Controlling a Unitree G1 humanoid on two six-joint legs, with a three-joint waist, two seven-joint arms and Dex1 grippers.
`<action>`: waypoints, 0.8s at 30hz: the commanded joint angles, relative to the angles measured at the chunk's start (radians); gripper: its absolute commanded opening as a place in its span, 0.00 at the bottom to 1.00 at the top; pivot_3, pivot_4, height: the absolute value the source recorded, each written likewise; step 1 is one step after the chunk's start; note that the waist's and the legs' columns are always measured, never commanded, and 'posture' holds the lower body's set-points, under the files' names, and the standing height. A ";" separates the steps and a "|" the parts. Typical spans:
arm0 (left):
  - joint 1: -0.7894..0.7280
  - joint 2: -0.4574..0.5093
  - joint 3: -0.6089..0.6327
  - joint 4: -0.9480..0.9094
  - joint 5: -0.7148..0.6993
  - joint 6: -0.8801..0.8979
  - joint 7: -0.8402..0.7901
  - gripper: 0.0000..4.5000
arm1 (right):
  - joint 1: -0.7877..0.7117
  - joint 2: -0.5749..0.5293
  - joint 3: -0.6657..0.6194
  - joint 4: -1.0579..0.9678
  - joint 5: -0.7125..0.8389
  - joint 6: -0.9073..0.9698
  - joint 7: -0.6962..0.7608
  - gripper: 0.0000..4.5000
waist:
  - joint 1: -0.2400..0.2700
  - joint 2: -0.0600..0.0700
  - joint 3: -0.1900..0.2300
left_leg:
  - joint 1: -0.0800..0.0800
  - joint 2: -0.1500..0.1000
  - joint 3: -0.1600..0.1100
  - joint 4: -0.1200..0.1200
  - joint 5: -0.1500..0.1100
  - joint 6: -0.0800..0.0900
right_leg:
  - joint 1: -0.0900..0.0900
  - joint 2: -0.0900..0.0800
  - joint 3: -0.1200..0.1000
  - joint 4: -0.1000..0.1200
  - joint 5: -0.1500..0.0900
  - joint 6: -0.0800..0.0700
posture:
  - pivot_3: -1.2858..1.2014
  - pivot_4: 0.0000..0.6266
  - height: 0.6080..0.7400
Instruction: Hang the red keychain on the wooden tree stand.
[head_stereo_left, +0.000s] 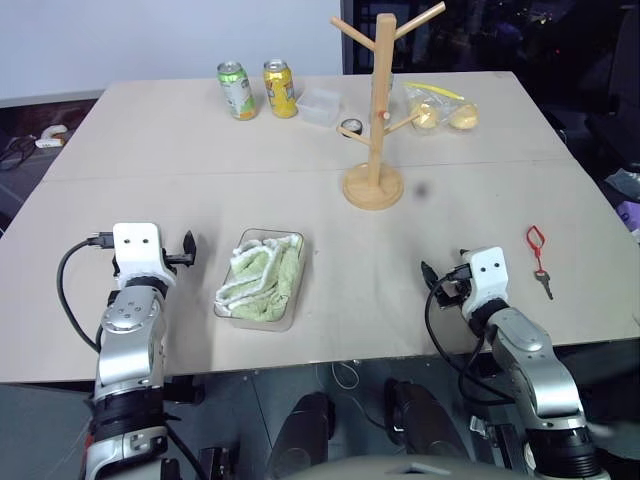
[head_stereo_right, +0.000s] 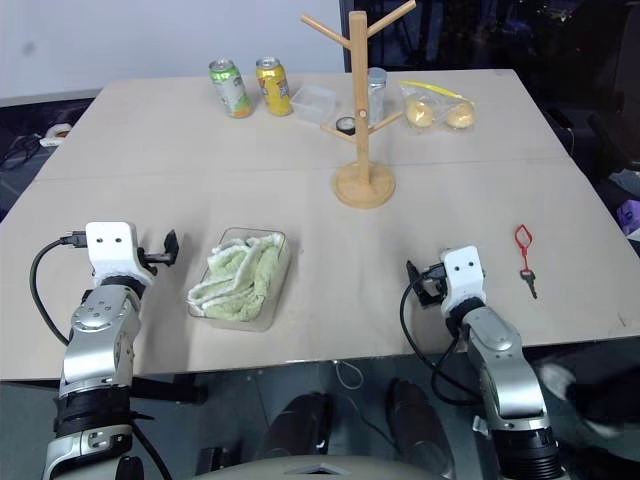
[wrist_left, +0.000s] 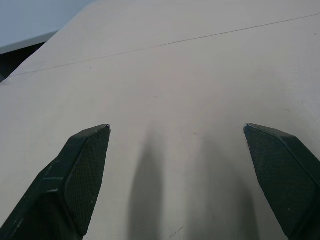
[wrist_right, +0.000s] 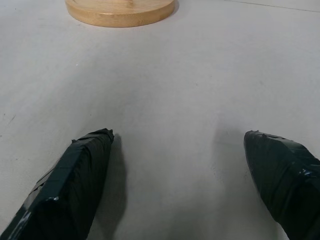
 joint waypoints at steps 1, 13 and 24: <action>-0.003 0.045 0.015 -0.078 -0.059 0.072 -0.077 0.98 | -0.040 -0.021 0.013 -0.037 0.009 -0.007 0.036 1.00 | 0.000 0.000 0.000 | 0.000 0.000 0.000 0.000 0.000 0.000 | 0.000 0.000 0.000 0.000 0.000 0.000 | 0.52 0.24 1.00; -0.145 0.418 0.163 -0.382 -0.591 0.957 -0.411 0.98 | -0.419 -0.297 0.003 0.020 0.321 0.163 0.570 1.00 | -0.007 -0.002 0.005 | -0.001 0.000 0.000 0.001 0.000 0.000 | -0.001 0.001 -0.002 0.000 -0.002 -0.004 | 0.52 0.24 1.00; -0.079 0.354 0.159 -0.592 -0.708 1.229 -0.325 0.98 | -0.562 -0.385 0.040 -0.078 0.554 0.341 0.762 1.00 | -0.006 -0.003 0.006 | 0.000 0.001 -0.001 -0.001 0.000 0.000 | -0.001 0.001 -0.002 0.000 -0.001 -0.001 | 0.52 0.24 1.00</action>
